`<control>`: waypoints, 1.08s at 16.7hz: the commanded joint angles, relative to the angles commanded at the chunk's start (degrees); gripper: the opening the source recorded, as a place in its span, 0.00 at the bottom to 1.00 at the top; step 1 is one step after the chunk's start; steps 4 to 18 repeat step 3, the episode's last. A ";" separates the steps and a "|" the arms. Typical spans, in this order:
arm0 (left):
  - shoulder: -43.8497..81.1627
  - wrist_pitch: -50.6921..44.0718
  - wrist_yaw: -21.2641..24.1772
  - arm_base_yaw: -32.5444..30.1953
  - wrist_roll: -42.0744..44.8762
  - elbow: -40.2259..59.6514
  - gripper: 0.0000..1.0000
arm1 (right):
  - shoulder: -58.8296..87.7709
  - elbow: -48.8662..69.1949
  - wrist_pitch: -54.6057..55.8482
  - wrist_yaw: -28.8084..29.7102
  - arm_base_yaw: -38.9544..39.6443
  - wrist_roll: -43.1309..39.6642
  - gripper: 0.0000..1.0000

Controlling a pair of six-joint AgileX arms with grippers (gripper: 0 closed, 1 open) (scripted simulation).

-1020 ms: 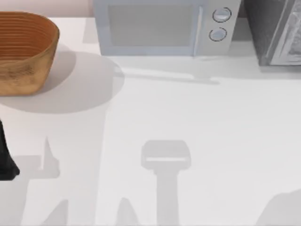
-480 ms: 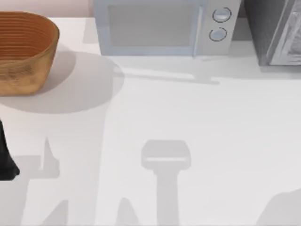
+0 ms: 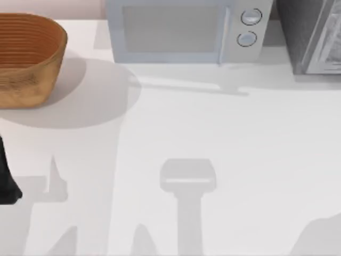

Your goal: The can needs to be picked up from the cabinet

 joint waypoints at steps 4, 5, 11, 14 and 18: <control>0.00 0.00 0.00 0.00 0.00 0.00 1.00 | 0.00 0.00 0.00 0.00 0.00 0.00 1.00; 0.00 0.00 0.00 0.00 0.00 0.00 1.00 | 0.00 0.00 0.00 0.00 0.00 0.00 1.00; 0.00 0.00 0.00 0.00 0.00 0.00 1.00 | 0.00 0.00 0.00 0.00 0.00 0.00 1.00; 0.00 0.00 0.00 0.00 0.00 0.00 1.00 | 0.00 0.00 0.00 0.00 0.00 0.00 1.00; 0.00 0.00 0.00 0.00 0.00 0.00 1.00 | 0.00 0.00 0.00 0.00 0.00 0.00 1.00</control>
